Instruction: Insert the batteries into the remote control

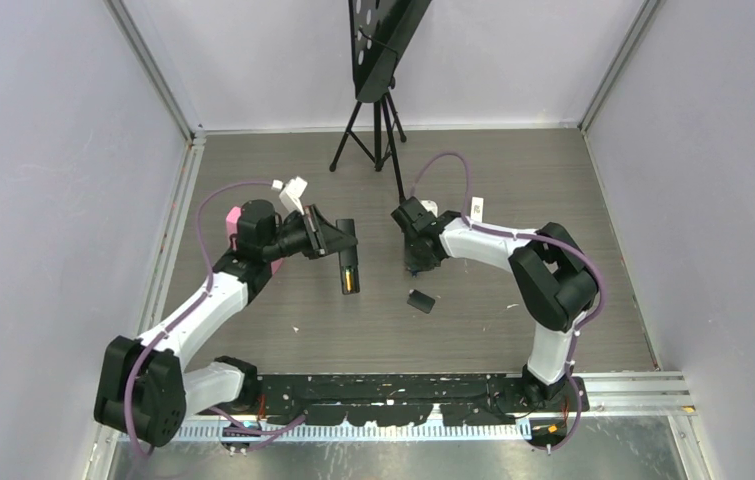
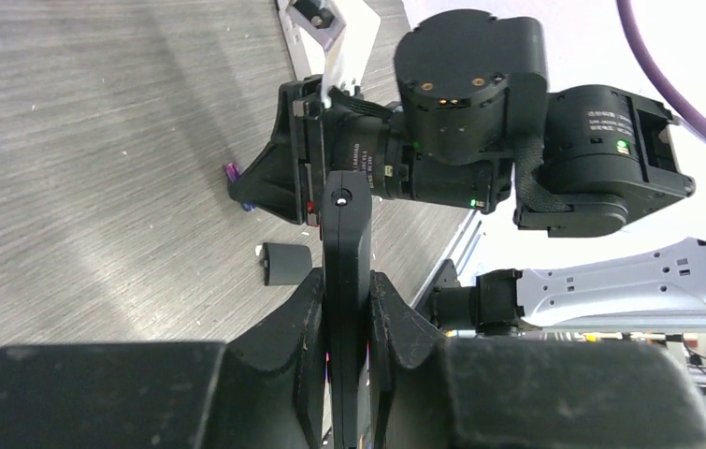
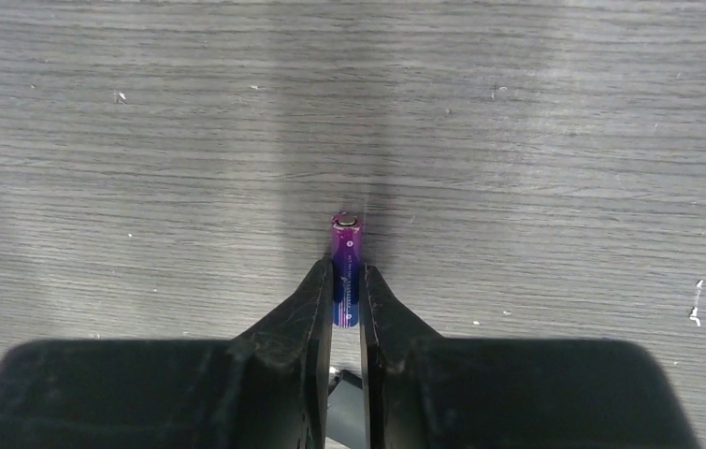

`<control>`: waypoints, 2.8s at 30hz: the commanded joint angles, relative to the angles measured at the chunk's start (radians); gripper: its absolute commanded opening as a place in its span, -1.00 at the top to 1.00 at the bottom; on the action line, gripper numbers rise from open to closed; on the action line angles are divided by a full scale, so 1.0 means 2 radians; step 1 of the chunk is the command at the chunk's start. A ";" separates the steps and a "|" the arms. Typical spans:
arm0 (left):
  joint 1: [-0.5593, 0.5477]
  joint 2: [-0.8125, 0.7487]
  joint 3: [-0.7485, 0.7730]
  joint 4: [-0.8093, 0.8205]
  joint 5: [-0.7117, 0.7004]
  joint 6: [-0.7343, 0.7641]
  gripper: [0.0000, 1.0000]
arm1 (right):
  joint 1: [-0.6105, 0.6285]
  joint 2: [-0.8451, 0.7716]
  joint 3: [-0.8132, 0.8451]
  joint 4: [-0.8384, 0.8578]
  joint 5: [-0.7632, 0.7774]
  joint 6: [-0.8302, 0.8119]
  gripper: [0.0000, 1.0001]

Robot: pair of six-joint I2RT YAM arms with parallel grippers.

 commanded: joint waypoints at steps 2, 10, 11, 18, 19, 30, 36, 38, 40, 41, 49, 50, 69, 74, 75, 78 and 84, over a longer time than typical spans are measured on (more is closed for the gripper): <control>-0.013 0.031 0.019 0.027 0.010 -0.043 1.00 | -0.001 -0.015 -0.028 0.020 -0.003 0.013 0.74; -0.026 0.096 0.006 0.095 0.004 -0.114 1.00 | 0.006 -0.150 -0.037 0.039 -0.068 0.020 0.78; -0.025 0.100 0.006 0.093 0.002 -0.116 1.00 | 0.008 -0.165 -0.035 0.038 -0.080 0.020 0.78; -0.025 0.130 0.006 0.116 0.005 -0.146 1.00 | 0.024 -0.234 -0.023 0.026 -0.179 0.042 0.78; -0.025 0.134 0.006 0.122 0.005 -0.152 1.00 | 0.030 -0.239 -0.021 0.023 -0.187 0.044 0.77; -0.025 0.139 0.000 0.170 0.013 -0.184 1.00 | 0.071 -0.224 0.016 -0.013 -0.179 0.039 0.74; -0.025 0.137 0.001 0.175 0.014 -0.191 1.00 | 0.078 -0.217 0.022 -0.023 -0.175 0.037 0.70; -0.025 0.138 0.002 0.181 0.015 -0.196 1.00 | 0.080 -0.214 0.021 -0.023 -0.175 0.037 0.68; -0.025 0.139 0.001 0.186 0.017 -0.202 1.00 | 0.080 -0.209 0.022 -0.023 -0.175 0.038 0.66; -0.025 0.140 0.001 0.189 0.018 -0.205 1.00 | 0.081 -0.208 0.022 -0.022 -0.177 0.038 0.66; -0.025 0.147 -0.004 0.207 0.020 -0.219 1.00 | 0.083 -0.204 0.020 -0.012 -0.181 0.041 0.52; -0.025 0.147 -0.004 0.207 0.020 -0.218 1.00 | 0.083 -0.205 0.019 -0.011 -0.182 0.041 0.50; -0.025 0.147 -0.003 0.233 0.018 -0.280 1.00 | 0.082 -0.281 -0.052 0.100 -0.126 0.117 -0.33; -0.025 0.154 -0.001 0.267 0.005 -0.362 1.00 | 0.082 -0.344 -0.108 0.175 -0.092 0.159 -0.54; -0.025 0.155 -0.002 0.277 -0.001 -0.381 1.00 | 0.082 -0.357 -0.120 0.190 -0.070 0.169 -0.57; -0.025 0.160 -0.003 0.310 -0.021 -0.440 1.00 | 0.082 -0.396 -0.152 0.232 -0.032 0.207 -0.64; -0.026 0.139 0.002 0.324 -0.060 -0.493 1.00 | 0.082 -0.448 -0.213 0.282 0.025 0.287 -0.63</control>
